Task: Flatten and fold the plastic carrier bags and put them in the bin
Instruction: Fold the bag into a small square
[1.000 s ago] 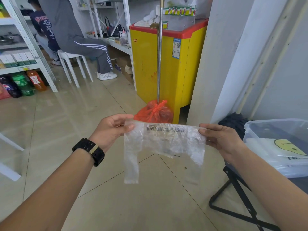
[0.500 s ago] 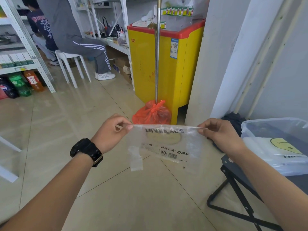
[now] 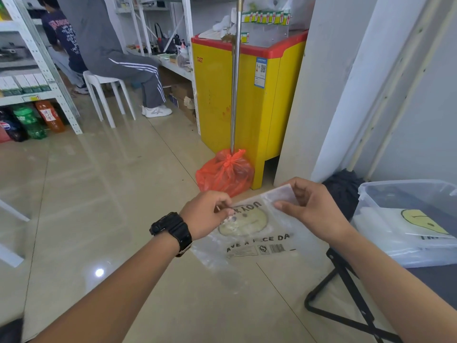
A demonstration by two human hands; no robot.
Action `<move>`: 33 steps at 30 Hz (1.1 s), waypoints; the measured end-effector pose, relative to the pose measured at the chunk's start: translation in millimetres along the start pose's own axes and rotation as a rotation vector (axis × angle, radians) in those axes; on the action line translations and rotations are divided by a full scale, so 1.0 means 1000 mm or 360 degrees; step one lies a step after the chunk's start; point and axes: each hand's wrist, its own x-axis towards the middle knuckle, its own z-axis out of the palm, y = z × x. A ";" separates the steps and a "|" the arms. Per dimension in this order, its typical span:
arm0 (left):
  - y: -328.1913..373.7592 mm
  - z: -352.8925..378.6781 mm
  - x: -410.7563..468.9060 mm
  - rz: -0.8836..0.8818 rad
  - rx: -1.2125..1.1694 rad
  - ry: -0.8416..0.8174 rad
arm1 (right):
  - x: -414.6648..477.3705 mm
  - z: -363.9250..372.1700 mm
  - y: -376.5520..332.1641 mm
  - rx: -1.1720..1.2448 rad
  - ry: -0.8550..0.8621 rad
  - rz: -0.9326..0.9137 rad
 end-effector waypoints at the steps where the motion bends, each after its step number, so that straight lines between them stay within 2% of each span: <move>1: 0.000 0.001 0.000 -0.0008 0.0033 0.0031 | -0.001 0.001 0.000 -0.0069 0.0018 -0.0005; 5: 0.003 0.008 0.001 -0.0049 0.0173 0.0155 | -0.009 0.022 -0.004 -0.0267 0.0109 -0.0119; 7: 0.000 0.010 0.003 -0.0044 0.0071 0.0235 | -0.019 0.034 -0.014 -0.0159 -0.0129 -0.0195; 9: -0.001 0.005 0.005 0.0011 -0.0194 0.0276 | -0.025 0.034 -0.025 0.0111 -0.0432 -0.0182; 10: -0.001 0.001 0.005 0.0051 -0.0324 0.0306 | -0.025 0.030 -0.028 0.0194 -0.0406 -0.0149; 11: 0.000 -0.004 0.006 0.0092 -0.0445 0.0342 | -0.022 0.024 -0.025 0.0237 -0.0255 -0.0104; 13: 0.002 -0.017 0.006 0.0182 -0.0643 0.0426 | -0.009 0.009 -0.007 0.0106 0.0162 0.0037; 14: 0.003 -0.023 0.005 0.0216 -0.0735 0.0462 | -0.002 0.002 0.004 -0.0001 0.0299 0.0142; 15: 0.002 -0.028 0.004 0.0241 -0.0831 0.0491 | 0.003 -0.004 0.014 -0.0053 0.0317 0.0267; 18: -0.004 -0.037 0.000 0.0237 -0.1110 0.0555 | 0.011 -0.011 0.038 -0.0051 0.0003 0.0486; 20: -0.005 -0.039 -0.002 0.0166 -0.1310 0.0571 | 0.007 -0.005 0.041 -0.0124 -0.0227 0.0363; 22: -0.003 -0.040 -0.003 0.0111 -0.1429 0.0595 | 0.001 0.006 0.040 -0.0148 -0.0325 0.0122; 24: -0.002 -0.040 -0.004 0.0082 -0.1447 0.0596 | -0.002 0.015 0.038 -0.0120 -0.0217 -0.0071; 27: -0.003 -0.044 -0.007 0.0082 -0.1438 0.0601 | 0.001 0.020 0.031 -0.0121 0.0158 -0.0207; 30: -0.002 -0.047 -0.009 0.0118 -0.1461 0.0652 | 0.004 0.016 0.024 0.0035 0.0372 -0.0119; 33: -0.002 -0.049 -0.010 0.0184 -0.1365 0.0671 | 0.006 0.015 0.023 0.0227 0.0355 -0.0002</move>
